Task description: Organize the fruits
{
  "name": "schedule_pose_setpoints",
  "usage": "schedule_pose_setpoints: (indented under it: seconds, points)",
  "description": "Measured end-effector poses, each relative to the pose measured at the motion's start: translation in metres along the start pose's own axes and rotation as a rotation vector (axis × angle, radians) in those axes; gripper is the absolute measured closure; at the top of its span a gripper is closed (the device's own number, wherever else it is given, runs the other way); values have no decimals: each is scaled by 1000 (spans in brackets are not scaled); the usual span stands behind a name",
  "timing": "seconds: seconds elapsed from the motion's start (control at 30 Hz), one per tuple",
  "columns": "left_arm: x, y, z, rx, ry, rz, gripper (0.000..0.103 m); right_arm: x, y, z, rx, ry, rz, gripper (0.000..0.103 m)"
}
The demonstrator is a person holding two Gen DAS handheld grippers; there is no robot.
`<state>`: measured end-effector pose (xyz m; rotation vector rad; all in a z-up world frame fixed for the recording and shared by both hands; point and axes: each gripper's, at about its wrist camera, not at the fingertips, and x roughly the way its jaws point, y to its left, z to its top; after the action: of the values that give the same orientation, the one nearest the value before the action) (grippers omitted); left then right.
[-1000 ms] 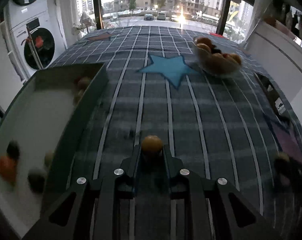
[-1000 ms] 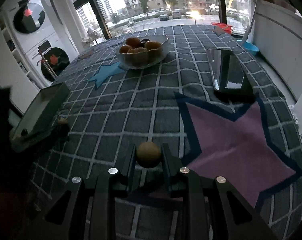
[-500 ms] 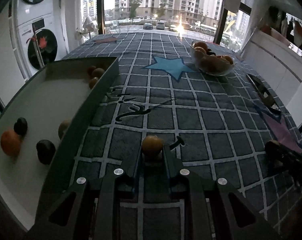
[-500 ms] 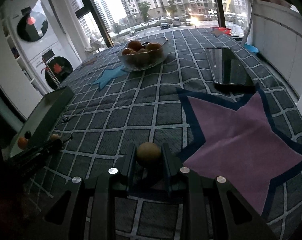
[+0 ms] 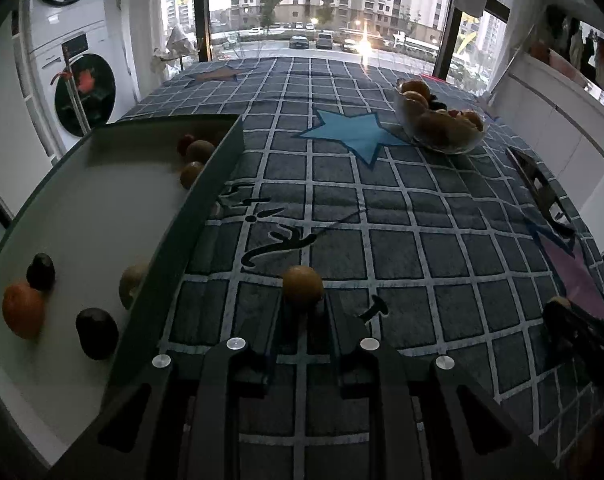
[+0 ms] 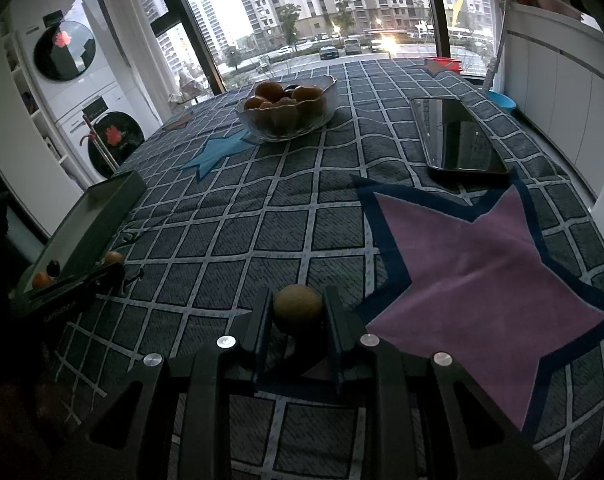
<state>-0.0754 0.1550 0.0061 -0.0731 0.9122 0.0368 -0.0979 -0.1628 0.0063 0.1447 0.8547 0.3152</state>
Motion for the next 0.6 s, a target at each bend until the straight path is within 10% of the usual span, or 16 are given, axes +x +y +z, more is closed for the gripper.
schedule_pose_setpoints:
  seconds: [0.07,0.33,0.43,0.6]
  points:
    - [1,-1,2,3,0,6,23,0,0,0,1,0,1,75]
    - [7,-2,9,-1,-9,30,22,0,0,0,2,0,3,75]
    - [11,-2,10,-9,9,50,29,0,1,0,6,-1,6,75]
    - [7,-8,9,20,3,35,80,0,0,0,6,-1,6,75]
